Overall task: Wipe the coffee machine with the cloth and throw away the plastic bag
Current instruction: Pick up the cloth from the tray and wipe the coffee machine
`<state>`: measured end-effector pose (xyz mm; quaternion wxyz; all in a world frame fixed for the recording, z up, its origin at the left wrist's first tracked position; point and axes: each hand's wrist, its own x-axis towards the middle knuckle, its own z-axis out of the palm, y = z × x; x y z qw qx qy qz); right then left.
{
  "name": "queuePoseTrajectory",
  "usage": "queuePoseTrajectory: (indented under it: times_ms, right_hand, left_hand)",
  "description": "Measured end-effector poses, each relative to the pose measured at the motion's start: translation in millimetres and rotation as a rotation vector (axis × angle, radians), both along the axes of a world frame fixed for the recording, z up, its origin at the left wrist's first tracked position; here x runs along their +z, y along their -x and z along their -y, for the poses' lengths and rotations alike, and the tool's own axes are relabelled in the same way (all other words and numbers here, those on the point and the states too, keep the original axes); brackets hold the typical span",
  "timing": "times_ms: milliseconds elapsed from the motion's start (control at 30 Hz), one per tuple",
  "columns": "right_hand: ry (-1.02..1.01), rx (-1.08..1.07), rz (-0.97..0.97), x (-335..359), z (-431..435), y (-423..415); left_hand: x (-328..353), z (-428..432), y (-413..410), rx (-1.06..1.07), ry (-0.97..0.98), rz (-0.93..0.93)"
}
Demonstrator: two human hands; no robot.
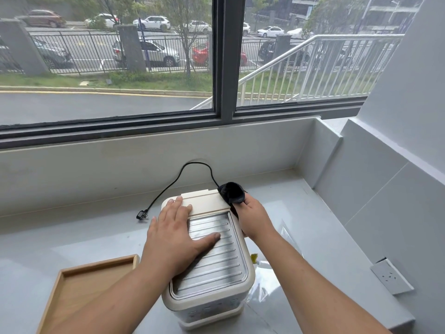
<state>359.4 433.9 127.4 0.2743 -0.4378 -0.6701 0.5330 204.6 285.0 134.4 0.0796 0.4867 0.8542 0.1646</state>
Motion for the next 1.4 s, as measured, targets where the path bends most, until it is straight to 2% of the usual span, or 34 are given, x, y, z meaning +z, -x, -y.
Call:
queuePoseTrajectory:
  times_ms: [167,300,533,1033,1200,1400]
  right_hand:
    - [0.101,-0.008,-0.091,-14.6,13.0,-22.0]
    - [0.038,-0.013,-0.126,-7.3,29.2,-32.7]
    - [-0.131,0.043,-0.048,-2.5,61.3,-55.1]
    - [-0.093,0.009,-0.162,-10.5,113.5,-88.5]
    - [-0.085,-0.054,-0.107,-15.1,131.8,-101.0]
    - [-0.278,-0.155,0.182,-14.0,157.3,-105.8]
  left_hand:
    - [-0.1,-0.2,-0.7,-0.003,0.015,-0.018]
    - [0.6,0.2,-0.9,-0.002,0.02,-0.028]
    - [3.5,1.1,-2.9,-0.001,0.024,-0.015]
    - [4.2,3.2,-3.8,-0.011,0.016,-0.017]
    - [2.2,3.7,-2.8,-0.014,0.004,-0.014]
    - [3.5,5.0,-4.4,-0.023,-0.015,0.0]
